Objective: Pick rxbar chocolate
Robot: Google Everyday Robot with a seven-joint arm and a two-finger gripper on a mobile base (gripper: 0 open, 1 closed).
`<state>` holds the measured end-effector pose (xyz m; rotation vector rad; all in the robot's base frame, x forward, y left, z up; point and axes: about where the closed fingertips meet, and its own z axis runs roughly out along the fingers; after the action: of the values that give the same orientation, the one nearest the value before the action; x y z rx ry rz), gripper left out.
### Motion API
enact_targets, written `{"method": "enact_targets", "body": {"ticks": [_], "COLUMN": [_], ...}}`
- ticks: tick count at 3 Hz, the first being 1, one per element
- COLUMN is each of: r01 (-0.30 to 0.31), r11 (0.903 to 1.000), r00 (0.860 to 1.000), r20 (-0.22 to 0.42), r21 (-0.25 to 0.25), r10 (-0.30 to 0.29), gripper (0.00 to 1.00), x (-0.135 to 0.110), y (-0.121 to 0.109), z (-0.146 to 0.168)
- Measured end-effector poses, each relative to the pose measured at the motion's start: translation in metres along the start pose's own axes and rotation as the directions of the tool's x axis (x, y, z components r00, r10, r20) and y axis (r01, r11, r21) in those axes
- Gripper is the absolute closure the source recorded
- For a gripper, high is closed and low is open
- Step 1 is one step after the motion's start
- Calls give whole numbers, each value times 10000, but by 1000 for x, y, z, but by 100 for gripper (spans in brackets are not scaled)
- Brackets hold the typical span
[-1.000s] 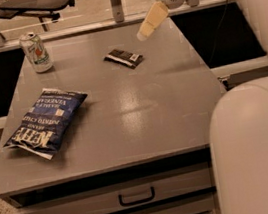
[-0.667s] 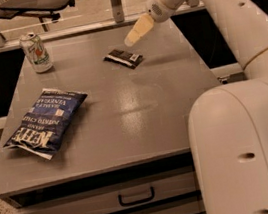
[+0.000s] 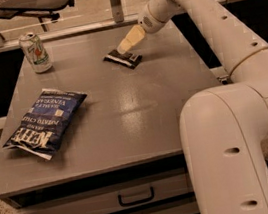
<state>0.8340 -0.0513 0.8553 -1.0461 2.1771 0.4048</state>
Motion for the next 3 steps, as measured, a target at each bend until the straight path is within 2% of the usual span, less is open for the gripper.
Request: {"method": "enact_targets", "body": {"ticks": [1, 2, 3], "r01": [83, 544, 613], "r11": [9998, 9978, 9965], "r00": [9998, 9976, 9960], "r20": [-152, -401, -609], "r21": [-182, -383, -562], "r10": [-86, -559, -647], "gripper": [0, 0, 0], "x": [7, 10, 17], "y": [9, 31, 42], "z": [-9, -19, -15]}}
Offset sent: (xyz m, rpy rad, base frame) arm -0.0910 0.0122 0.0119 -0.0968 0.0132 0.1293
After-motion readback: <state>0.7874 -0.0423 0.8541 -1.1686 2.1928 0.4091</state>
